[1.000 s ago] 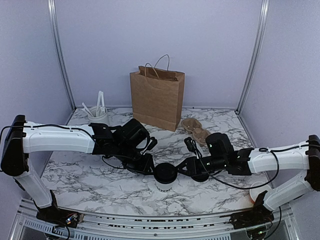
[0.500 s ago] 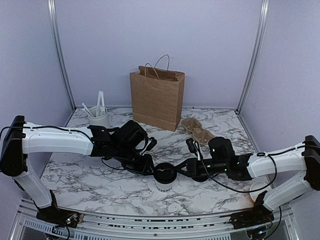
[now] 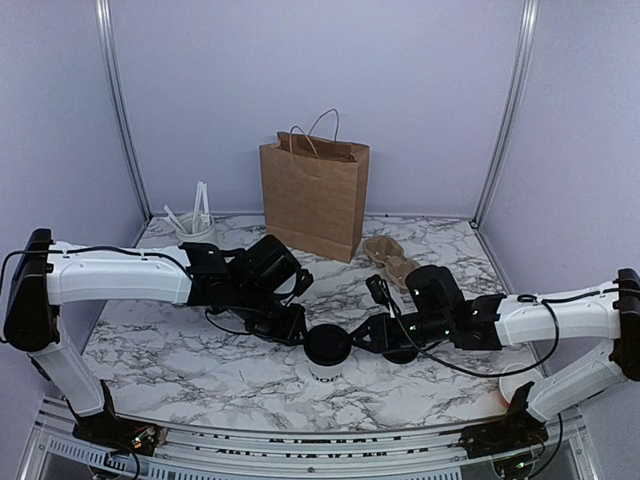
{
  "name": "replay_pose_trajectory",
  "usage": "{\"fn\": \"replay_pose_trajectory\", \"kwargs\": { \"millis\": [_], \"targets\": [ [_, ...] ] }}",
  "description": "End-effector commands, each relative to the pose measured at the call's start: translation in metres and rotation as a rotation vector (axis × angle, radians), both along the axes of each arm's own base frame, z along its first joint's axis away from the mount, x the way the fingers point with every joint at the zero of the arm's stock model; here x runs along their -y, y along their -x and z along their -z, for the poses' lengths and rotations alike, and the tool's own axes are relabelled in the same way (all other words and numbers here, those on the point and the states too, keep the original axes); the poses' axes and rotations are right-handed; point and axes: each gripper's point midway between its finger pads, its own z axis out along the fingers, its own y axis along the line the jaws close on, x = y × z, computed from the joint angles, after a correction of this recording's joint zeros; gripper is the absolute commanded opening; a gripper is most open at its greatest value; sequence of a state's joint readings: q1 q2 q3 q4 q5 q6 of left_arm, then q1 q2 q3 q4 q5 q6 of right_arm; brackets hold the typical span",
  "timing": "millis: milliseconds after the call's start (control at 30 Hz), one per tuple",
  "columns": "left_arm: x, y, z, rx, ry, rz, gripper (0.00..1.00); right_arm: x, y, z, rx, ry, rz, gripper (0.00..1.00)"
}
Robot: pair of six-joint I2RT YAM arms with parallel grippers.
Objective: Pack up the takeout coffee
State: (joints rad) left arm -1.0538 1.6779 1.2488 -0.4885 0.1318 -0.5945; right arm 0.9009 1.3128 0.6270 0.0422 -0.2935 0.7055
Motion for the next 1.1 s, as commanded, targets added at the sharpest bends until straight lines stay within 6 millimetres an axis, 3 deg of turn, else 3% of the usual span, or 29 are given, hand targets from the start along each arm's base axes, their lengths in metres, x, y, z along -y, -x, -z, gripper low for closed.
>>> {"fn": "replay_pose_trajectory", "kwargs": {
  "millis": [0, 333, 1067],
  "targets": [
    [-0.016, 0.006, 0.029, -0.013, -0.141, 0.024, 0.21, 0.017, 0.015, 0.027, -0.064, 0.161, -0.011, 0.28],
    [-0.006, -0.001, 0.009, 0.023, -0.106, 0.027, 0.21, 0.005, 0.000, -0.005, -0.008, 0.120, 0.003, 0.29],
    [-0.002, -0.012, -0.022, 0.084, -0.067, 0.018, 0.22, 0.005, -0.013, -0.032, 0.054, 0.113, 0.045, 0.29]
  ]
}}
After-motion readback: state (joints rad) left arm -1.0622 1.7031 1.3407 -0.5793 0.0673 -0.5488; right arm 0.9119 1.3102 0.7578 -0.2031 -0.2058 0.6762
